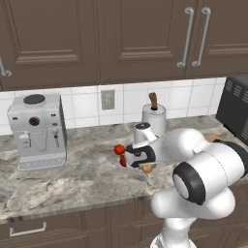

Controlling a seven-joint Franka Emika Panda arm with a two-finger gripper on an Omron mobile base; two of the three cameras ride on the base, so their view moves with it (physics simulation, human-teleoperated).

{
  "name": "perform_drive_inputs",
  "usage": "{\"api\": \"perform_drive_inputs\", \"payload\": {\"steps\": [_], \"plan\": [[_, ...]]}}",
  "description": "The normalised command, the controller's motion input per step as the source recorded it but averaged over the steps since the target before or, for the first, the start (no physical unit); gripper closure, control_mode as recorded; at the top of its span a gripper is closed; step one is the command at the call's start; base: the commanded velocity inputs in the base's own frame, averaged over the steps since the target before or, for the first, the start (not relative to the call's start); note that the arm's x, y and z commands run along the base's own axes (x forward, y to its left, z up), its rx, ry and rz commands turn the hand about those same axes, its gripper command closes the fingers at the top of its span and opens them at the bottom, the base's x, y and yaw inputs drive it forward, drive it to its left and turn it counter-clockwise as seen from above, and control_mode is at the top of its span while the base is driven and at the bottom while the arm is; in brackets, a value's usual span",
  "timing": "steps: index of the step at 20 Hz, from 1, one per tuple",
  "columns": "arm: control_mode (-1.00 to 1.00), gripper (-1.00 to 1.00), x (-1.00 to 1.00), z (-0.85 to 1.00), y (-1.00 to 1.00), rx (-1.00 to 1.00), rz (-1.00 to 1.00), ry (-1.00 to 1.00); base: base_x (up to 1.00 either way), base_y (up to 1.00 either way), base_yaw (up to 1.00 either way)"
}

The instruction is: Place the avocado, onion, tomato, and bell pepper on the cutting board.

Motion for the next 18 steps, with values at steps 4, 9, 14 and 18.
{"api": "perform_drive_inputs", "payload": {"steps": [4,9,14,18], "plan": [[-1.00,1.00,-0.27,0.11,0.00,0.00,-0.03,-0.03,0.00,0.00,0.00],[-1.00,1.00,-0.49,0.40,-0.09,0.00,-0.13,0.00,0.00,0.00,0.00],[-1.00,1.00,-0.20,0.21,-0.48,0.00,-0.10,0.06,0.00,0.00,0.00],[-1.00,1.00,-0.01,0.20,-0.63,0.01,-0.09,0.06,0.00,0.00,0.00]]}}
